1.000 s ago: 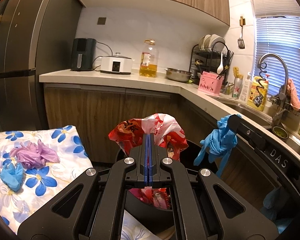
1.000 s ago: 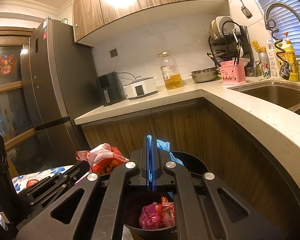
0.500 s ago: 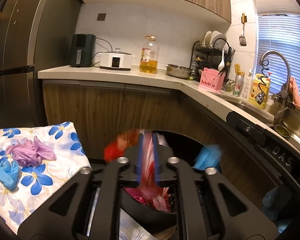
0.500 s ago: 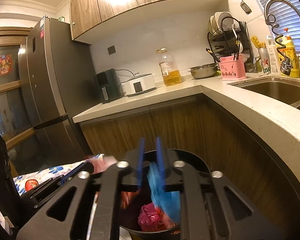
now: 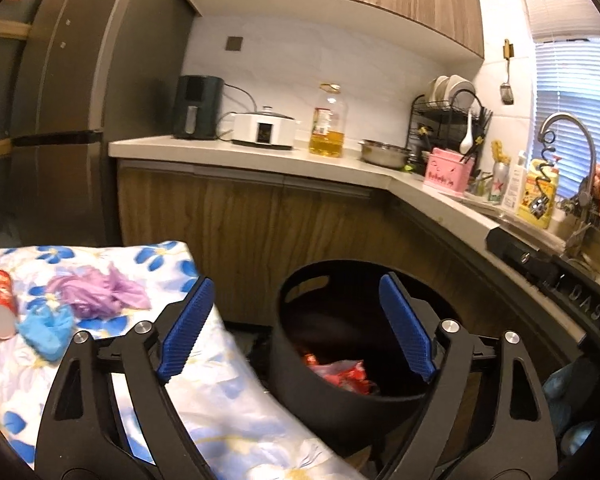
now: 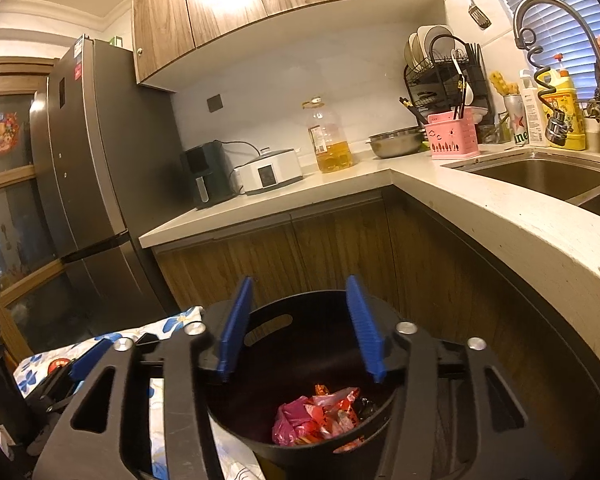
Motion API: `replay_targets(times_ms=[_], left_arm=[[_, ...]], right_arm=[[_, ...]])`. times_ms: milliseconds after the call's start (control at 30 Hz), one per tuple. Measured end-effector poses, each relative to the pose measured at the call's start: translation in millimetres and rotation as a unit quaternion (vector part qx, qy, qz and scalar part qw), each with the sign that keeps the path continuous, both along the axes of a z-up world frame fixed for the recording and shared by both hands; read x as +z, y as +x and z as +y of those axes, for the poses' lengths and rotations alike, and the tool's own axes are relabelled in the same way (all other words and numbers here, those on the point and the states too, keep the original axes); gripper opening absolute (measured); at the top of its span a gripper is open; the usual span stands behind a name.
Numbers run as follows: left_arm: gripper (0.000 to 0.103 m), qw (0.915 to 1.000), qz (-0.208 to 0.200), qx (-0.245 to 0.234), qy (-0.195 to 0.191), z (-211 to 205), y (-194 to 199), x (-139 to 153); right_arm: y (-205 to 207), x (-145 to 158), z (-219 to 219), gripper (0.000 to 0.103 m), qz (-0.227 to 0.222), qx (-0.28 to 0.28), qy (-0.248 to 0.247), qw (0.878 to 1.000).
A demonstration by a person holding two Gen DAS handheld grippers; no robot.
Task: Collect trash
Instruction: 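Move both tools back over the gloves and red cup on the table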
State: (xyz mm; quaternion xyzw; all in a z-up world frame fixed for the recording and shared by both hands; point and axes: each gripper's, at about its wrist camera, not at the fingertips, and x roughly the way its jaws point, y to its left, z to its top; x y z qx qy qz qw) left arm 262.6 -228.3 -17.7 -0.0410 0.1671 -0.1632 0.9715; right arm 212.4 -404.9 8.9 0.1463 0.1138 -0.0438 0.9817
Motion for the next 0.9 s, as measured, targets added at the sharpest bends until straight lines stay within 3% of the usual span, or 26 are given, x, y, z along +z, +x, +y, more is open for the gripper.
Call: replay_targets(times_ms=[67, 167, 333, 633, 900], left_arm=[[0.09, 0.9999, -0.002, 0.014, 0.005, 9, -8, -3], [0.093, 0.9993, -0.005, 0.038, 0.005, 25, -18, -7], [0.093, 0.9961, -0.006, 0.087, 0.014, 58, -32, -13], [0.093, 0.9832, 0.014, 0.181, 0.015, 137, -42, -31], [0.093, 0.9781, 0.026, 0.206, 0.015, 177, -34, -45]], right_arm=[[-5, -2, 4, 0.067, -0.001, 0.002, 0.0, 1.0], [-9, -4, 12, 0.07, -0.001, 0.009, -0.001, 1.0], [-14, -7, 30, 0.071, 0.001, 0.028, -0.003, 1.0], [-9, -17, 78, 0.071, 0.012, 0.076, -0.006, 0.997], [10, -25, 124, 0.071, 0.019, 0.107, -0.009, 0.994]])
